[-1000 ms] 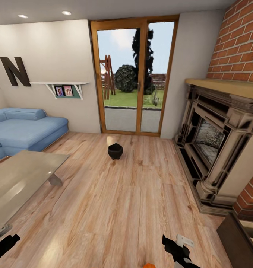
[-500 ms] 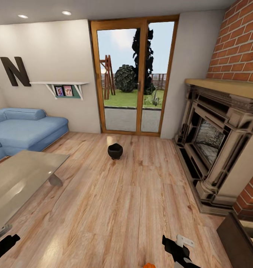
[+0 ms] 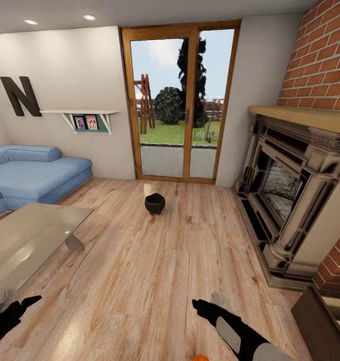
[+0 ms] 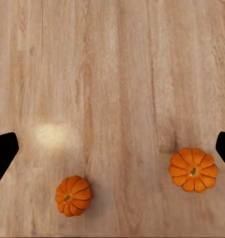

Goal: Place each of the two pumpkins and all three candles from the living room inside a cabinet in the living room (use any cabinet), then make sure every cabinet is closed, and position the cauldron so it is next to a table in the living room.

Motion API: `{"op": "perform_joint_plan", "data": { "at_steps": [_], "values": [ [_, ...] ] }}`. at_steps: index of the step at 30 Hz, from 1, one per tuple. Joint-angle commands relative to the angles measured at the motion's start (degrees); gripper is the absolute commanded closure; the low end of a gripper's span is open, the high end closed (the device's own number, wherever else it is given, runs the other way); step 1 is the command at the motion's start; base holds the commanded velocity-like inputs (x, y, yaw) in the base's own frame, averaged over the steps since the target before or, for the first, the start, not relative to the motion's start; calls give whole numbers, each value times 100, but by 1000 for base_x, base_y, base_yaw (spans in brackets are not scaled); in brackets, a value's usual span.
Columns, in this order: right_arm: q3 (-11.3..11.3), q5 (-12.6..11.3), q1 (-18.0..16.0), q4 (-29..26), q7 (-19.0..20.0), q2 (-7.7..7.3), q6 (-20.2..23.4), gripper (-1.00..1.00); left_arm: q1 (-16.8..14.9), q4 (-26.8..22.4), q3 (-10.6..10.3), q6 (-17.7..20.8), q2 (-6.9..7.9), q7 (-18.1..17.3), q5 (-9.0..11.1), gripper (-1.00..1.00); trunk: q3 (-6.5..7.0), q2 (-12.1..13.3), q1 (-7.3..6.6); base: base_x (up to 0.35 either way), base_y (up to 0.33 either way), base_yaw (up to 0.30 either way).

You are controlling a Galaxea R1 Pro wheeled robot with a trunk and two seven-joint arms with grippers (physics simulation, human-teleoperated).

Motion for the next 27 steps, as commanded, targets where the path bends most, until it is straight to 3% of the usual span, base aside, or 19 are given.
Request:
{"op": "perform_joint_plan", "data": {
  "at_steps": [1, 5, 10, 14, 22, 27],
  "values": [
    [23, -38, -3, -569, -39, -12, 416, -100, -10, 85, -56, -134, -124, -193, -22, -100, -7, -4, 0, 0, 0, 0],
    [-19, -47, -6, -1955, -42, -25, 1271, -100, -15, 186, -136, -530, -513, -556, -412, -100, -7, -4, 0, 0, 0, 0],
    [-38, -135, -6, -3304, -43, -18, 1554, -100, -14, 180, -147, -663, -648, -916, -641, -100, -7, -4, 0, 0, 0, 0],
    [-39, -157, -6, -3611, -43, 0, 1543, -100, -14, 200, -148, -678, -663, -1009, -660, -100, -7, -4, 0, 0, 0, 0],
    [-21, -92, -6, -3727, -35, 25, 1501, -100, -11, 244, -218, -677, -669, -1068, -665, -100, -151, -325, 176, 0, 0, 0],
    [-16, -119, -6, -4168, -30, -5, 1567, -100, -13, 249, -313, -661, -663, -1092, -658, -100, -241, -526, 286, 0, 0, 0]
  ]
}}
